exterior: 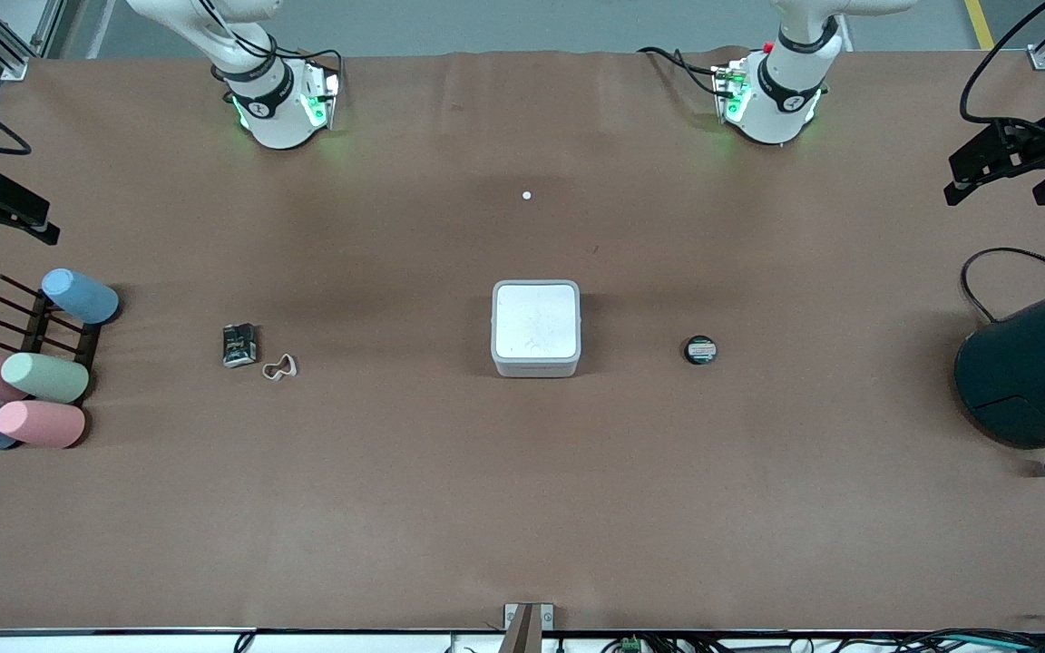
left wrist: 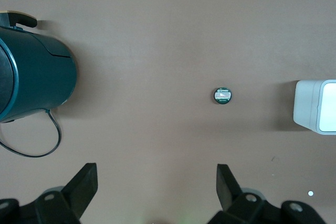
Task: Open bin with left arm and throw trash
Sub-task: 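Reach the left gripper to the bin lid while the right gripper reaches the band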
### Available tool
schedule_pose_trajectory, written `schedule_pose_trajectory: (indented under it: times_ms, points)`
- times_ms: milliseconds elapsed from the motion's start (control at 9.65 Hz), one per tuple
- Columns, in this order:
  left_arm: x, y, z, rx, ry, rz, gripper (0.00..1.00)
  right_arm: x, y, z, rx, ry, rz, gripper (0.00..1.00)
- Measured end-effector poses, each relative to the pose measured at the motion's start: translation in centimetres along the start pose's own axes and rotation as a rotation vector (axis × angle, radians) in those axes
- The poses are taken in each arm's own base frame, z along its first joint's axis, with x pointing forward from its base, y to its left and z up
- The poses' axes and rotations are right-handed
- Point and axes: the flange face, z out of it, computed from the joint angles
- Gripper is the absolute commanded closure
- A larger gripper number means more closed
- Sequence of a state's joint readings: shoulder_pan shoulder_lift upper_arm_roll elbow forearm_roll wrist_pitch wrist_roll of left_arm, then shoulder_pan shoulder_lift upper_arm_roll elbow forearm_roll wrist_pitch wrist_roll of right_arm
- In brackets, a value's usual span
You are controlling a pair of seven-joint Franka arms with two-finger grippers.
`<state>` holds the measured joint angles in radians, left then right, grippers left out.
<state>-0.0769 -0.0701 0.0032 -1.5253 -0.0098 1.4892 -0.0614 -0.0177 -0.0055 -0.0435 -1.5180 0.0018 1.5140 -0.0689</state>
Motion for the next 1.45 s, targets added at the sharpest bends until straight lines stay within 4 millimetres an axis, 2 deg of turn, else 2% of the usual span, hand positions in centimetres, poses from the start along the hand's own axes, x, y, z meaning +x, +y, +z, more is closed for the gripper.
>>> schedule_pose_trajectory:
  times_ms: [311,415,518,622,725,933,1244,1347,1451]
  points:
    - [0.4,-0.2,0.4,0.0,-0.007,-0.005,0.0,0.0,0.0,0.0,0.0,0.0,0.0,0.0]
    - [0.7,0.2,1.0,-0.001,-0.019,0.002,0.18,0.0,0.0,0.0,0.0,0.0,0.0,0.0]
    - [1.3,1.4,2.1,-0.01,-0.04,0.022,0.48,0.0,0.0,0.0,0.0,-0.001,0.0,0.0]
    - [1.9,3.6,3.8,-0.02,-0.07,0.058,0.78,0.0,0.0,0.0,0.0,-0.001,0.0,0.0]
    - [2.7,6.0,5.6,-0.027,-0.091,0.088,1.0,0.0,0.0,0.1,0.0,-0.002,0.0,0.0]
    - [4.1,12.6,9.6,-0.038,-0.106,0.083,1.0,0.0,-0.1,0.7,0.003,-0.014,0.0,0.0]
    - [3.8,27.2,17.8,-0.06,-0.093,-0.014,1.0,0.0,-0.5,2.0,0.006,-0.043,-0.007,0.0]
    - [3.9,31.1,20.8,-0.082,-0.073,-0.024,1.0,0.1,-1.0,2.6,0.007,-0.055,-0.017,0.03]
    - [4.3,33.4,23.5,-0.097,-0.065,-0.023,1.0,0.2,-2.1,3.2,0.007,-0.066,-0.038,0.03]
